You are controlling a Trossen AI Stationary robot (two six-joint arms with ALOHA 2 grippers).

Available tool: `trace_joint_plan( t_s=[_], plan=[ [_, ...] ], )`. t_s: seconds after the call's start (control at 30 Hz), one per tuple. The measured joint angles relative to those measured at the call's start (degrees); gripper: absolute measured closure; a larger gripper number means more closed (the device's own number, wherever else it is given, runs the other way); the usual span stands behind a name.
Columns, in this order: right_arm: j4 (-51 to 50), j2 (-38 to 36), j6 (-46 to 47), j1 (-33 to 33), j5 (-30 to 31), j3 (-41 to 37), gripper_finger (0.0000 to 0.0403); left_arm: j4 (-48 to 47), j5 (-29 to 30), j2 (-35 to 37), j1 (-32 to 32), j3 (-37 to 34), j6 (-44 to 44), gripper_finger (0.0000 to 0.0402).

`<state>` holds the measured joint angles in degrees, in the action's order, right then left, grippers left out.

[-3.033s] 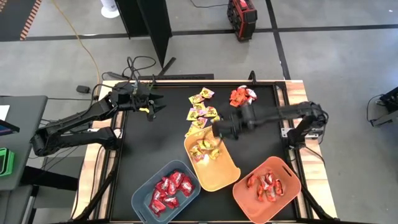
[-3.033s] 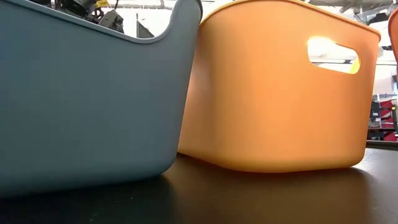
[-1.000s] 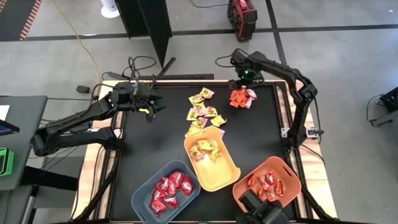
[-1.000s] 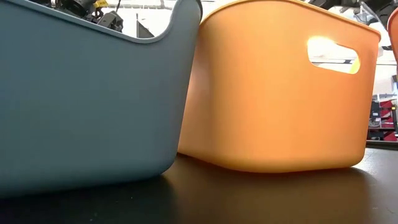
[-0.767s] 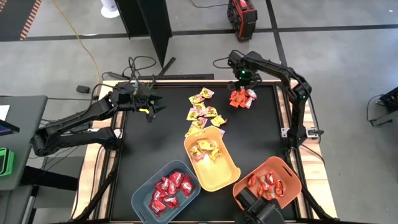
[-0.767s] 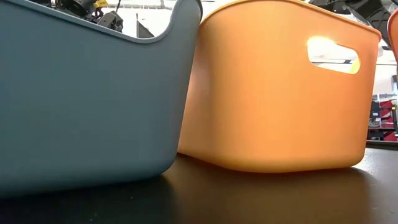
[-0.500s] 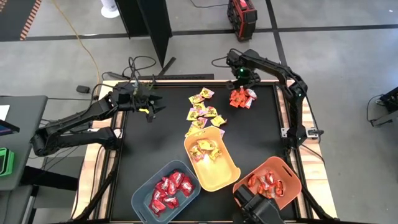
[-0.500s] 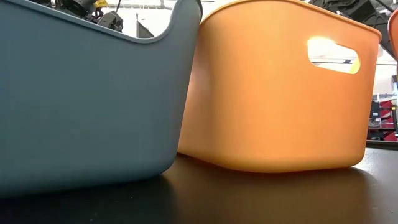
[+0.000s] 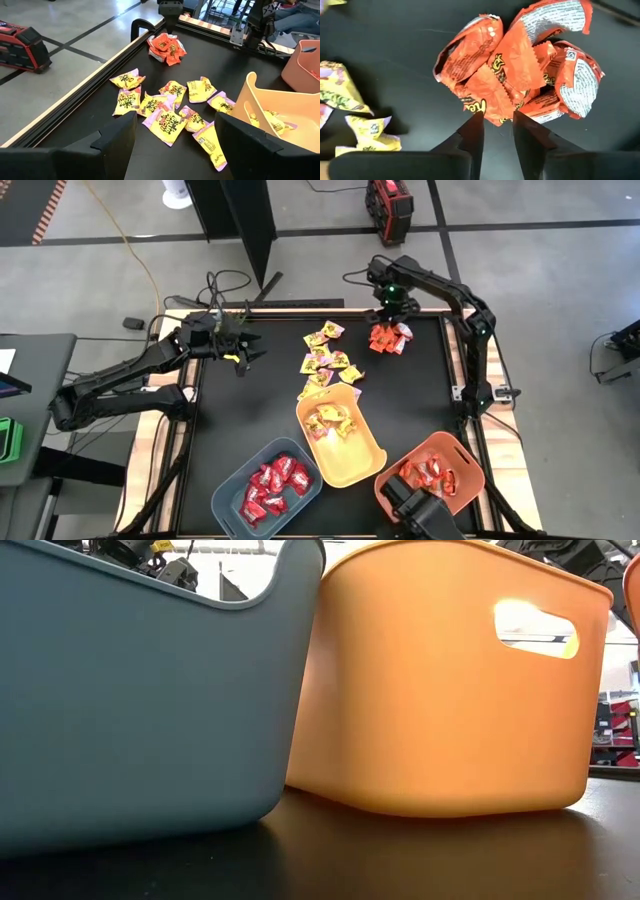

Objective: Sort candy
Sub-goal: Put the yellow candy into the yellow bin

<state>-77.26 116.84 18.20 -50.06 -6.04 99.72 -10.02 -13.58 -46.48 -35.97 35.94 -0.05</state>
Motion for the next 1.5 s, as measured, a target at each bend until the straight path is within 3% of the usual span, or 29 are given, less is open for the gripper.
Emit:
trace_joint_plan(
  t_s=[0.3,0.47,0.73,1.1,1.27,1.5],
  plan=[
    [-1.49,-0.53,-5.0,2.57,0.03,6.59,0.0173,-0.04,0.04,-0.31,0.0,-0.02,-0.28,0.0139],
    [3.78,-4.63,-9.91,7.26,0.02,11.67,0.0161,-1.59,2.83,-8.25,0.11,2.96,-0.09,0.0139],
    [18.03,-18.39,-14.47,15.69,3.24,13.16,0.0163,-16.38,3.2,-33.14,-0.08,25.0,8.7,0.0139],
    [20.53,-28.52,-21.73,28.3,9.07,13.16,0.0163,-40.24,3.52,-62.94,-1.03,60.92,33.69,0.0139],
    [19.74,-28.48,-23.69,32.74,9.2,13.16,0.0163,-46.4,3.98,-71.93,-1.04,69.7,38.56,0.0132],
    [17.04,-28.56,-25.57,36.81,9.2,13.15,0.0163,-51.38,3.83,-80.75,-1.05,76.8,37.44,0.0097]
  ],
)
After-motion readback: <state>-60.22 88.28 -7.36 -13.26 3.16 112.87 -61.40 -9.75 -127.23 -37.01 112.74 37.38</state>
